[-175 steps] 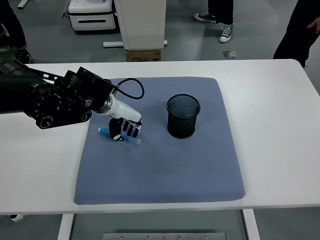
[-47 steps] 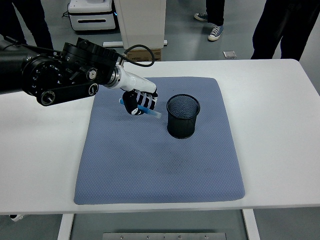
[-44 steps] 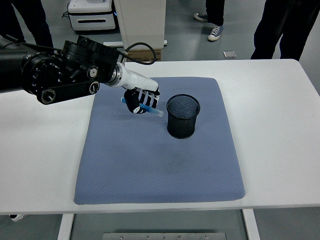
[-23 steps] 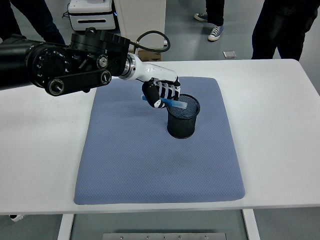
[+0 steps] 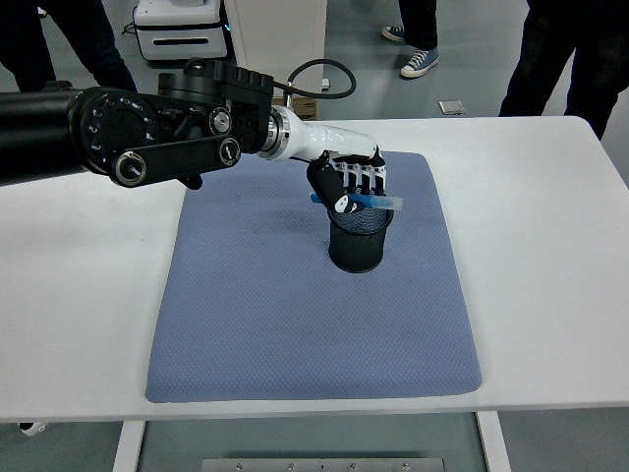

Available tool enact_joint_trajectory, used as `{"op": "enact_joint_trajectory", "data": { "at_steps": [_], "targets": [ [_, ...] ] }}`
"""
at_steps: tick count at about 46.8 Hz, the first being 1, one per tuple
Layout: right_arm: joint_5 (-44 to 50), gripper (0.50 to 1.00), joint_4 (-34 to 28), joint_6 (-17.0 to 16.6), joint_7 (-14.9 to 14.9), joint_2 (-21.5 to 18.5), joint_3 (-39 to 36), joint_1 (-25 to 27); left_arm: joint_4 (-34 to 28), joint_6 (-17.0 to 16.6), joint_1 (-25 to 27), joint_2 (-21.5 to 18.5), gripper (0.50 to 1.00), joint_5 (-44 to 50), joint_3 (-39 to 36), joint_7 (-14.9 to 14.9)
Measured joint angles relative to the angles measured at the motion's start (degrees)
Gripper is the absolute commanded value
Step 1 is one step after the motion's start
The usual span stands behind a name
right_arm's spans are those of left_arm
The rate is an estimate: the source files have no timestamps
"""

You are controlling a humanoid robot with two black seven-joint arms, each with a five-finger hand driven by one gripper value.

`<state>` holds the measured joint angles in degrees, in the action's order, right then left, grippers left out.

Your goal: Left hand places marker in pen holder

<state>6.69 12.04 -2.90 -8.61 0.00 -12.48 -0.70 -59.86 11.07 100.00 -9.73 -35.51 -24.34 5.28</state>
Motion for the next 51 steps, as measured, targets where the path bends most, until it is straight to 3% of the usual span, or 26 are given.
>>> {"op": "enact_joint_trajectory", "data": {
  "at_steps": [33,48,51],
  "targets": [
    [0.0,1.0,0.01,0.0,0.0,0.0,0.0,0.0,1.7,-7.92,-4.47,2.22,0.514,9.07,0.8,3.44],
    [0.01,1.0,0.0,0.0,0.0,0.0,0.0,0.0,1.77,-10.51,-5.3,3.12,0.599,15.25,0.8,3.77],
    [0.01,1.0,0.0,0.0,0.0,0.0,0.0,0.0,1.78,-10.56,-5.54,3.14,0.657,15.75,0.8,3.79]
  ]
}}
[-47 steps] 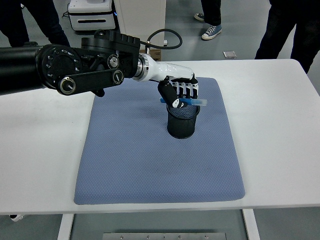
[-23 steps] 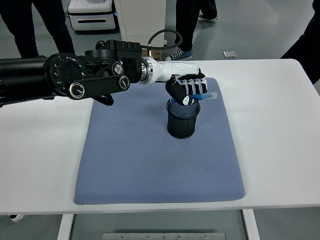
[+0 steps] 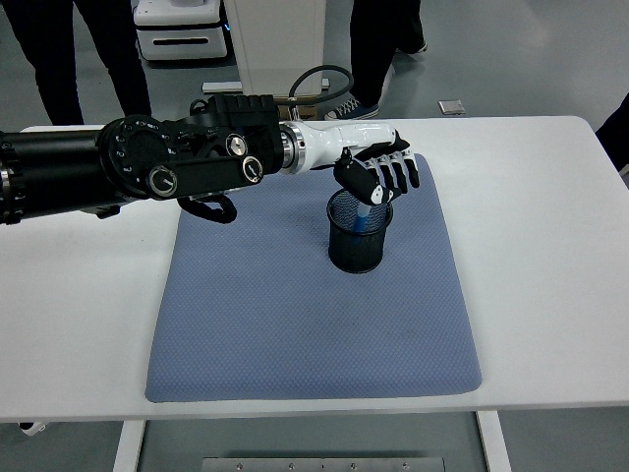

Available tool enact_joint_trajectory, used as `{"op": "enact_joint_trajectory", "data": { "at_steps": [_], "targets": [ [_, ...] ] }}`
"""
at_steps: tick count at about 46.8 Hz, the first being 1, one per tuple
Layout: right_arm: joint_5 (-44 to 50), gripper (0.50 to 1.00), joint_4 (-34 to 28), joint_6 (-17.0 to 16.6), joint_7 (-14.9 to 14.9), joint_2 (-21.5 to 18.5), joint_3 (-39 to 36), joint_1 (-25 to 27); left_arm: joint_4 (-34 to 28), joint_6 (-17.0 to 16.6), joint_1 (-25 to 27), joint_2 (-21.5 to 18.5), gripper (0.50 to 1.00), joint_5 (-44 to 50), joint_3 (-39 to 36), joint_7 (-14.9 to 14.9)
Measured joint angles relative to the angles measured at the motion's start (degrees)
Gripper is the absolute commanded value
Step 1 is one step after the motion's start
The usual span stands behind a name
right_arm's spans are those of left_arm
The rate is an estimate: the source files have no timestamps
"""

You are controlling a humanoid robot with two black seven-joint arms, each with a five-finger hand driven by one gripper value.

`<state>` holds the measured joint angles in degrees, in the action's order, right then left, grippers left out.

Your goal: Left hand places marker in pen holder

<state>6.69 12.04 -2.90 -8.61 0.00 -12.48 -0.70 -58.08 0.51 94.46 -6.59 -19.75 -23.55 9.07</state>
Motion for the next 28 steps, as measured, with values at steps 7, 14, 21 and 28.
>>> {"op": "enact_joint_trajectory", "data": {
  "at_steps": [7,14,21,28],
  "targets": [
    [0.0,1.0,0.0,0.0,0.0,0.0,0.0,0.0,0.0,-0.05,-0.06,-0.27,0.868,1.17,0.01,0.0],
    [0.0,1.0,0.0,0.0,0.0,0.0,0.0,0.0,0.23,-0.21,0.31,-1.21,1.0,3.73,0.43,0.0],
    [0.01,1.0,0.0,0.0,-0.02,0.0,-0.01,0.0,2.22,-2.1,-1.15,-3.41,1.0,8.21,1.54,0.07],
    [0.03,1.0,0.0,0.0,-0.03,0.0,-0.01,0.01,5.65,-2.5,-6.8,-7.22,1.0,12.24,7.28,0.14]
  ]
}}
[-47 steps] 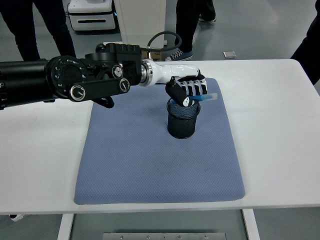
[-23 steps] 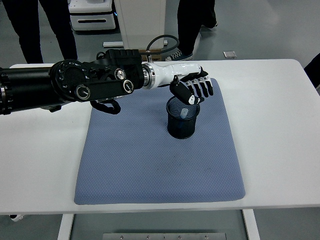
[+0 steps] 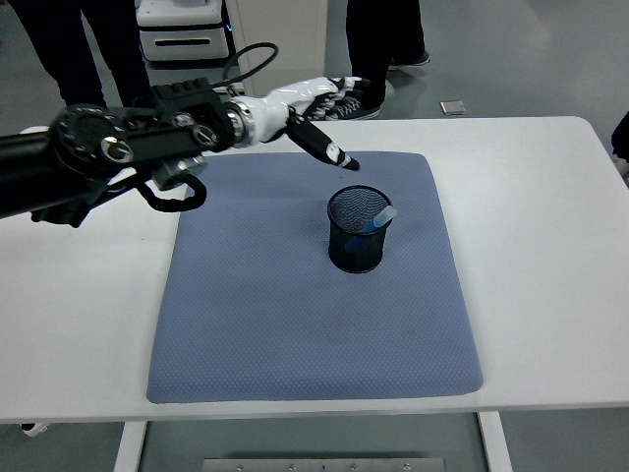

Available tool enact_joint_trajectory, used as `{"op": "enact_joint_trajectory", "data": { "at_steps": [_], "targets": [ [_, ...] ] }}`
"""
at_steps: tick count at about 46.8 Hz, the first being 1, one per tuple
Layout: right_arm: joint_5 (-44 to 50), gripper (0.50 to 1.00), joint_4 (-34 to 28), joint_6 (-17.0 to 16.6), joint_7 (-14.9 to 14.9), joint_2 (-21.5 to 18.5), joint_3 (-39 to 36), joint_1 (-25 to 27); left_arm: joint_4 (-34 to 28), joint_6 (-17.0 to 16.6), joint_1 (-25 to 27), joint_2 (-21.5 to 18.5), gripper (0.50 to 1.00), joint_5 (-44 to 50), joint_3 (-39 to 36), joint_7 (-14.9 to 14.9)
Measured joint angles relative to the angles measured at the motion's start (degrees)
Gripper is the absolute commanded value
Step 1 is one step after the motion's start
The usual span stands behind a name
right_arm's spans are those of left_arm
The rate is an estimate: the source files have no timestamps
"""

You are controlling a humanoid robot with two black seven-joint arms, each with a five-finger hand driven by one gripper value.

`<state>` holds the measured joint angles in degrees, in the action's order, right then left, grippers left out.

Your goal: Left hand places marker in pen holder

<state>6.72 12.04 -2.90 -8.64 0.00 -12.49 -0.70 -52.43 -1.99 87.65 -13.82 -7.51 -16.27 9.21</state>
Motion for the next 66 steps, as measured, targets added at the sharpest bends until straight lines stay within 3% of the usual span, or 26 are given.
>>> {"op": "enact_joint_trajectory", "data": {
  "at_steps": [18,39,48,56,66],
  "targets": [
    [-0.04,1.0,0.0,0.0,0.02,0.0,0.01,0.0,6.38,1.01,-15.29,-6.05,1.0,0.03,21.58,0.65],
    [-0.03,1.0,0.0,0.0,0.02,0.0,0.01,0.0,6.66,2.2,-28.57,-11.03,1.0,0.44,37.19,0.76],
    [-0.01,1.0,0.0,0.0,0.02,0.0,0.01,-0.01,6.64,3.68,-35.85,-14.21,1.0,0.62,46.46,4.06],
    [-0.03,1.0,0.0,0.0,0.03,0.0,0.02,-0.01,6.62,6.12,-39.33,-15.86,1.0,0.83,49.81,4.73],
    [0.05,1.0,0.04,0.0,0.03,0.0,-0.03,-0.01,6.6,6.37,-41.36,-16.26,1.0,0.92,50.06,6.09]
  ]
}}
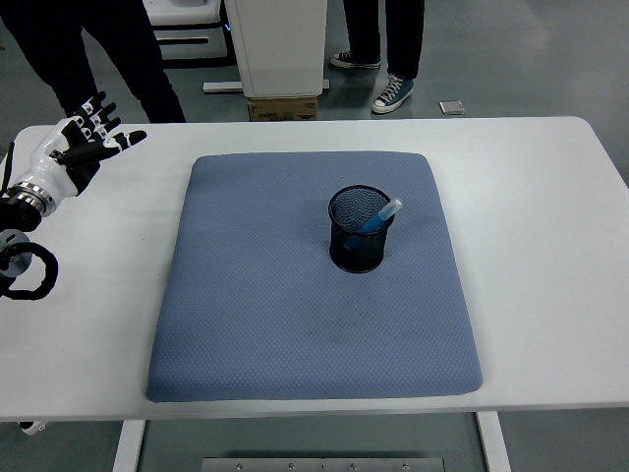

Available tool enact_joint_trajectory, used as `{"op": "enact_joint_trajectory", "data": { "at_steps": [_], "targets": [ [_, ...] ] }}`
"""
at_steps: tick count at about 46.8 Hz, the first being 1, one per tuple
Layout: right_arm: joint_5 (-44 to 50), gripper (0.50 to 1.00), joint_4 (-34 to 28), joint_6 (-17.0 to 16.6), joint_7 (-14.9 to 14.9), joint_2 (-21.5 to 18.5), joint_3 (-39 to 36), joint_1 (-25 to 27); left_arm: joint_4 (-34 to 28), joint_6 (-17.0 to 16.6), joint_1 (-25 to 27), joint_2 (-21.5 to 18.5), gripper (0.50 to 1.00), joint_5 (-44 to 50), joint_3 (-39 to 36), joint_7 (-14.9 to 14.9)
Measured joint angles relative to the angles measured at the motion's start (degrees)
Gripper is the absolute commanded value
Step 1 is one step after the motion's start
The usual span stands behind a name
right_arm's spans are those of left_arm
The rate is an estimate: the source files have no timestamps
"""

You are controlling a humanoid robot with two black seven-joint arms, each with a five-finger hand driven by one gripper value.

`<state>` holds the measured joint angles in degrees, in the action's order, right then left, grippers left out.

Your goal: Left hand places marker in pen holder

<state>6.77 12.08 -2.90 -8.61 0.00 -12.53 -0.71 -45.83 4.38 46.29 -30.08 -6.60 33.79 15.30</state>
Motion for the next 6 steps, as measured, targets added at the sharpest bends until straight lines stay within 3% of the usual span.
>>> {"op": "enact_joint_trajectory", "data": {
  "at_steps": [6],
  "targets": [
    [-0.05,1.0,0.04,0.0,0.15,0.0,0.0,0.02,-0.05,0.06,-0.05,0.0,1.0,0.0,0.01,0.23]
  ]
}}
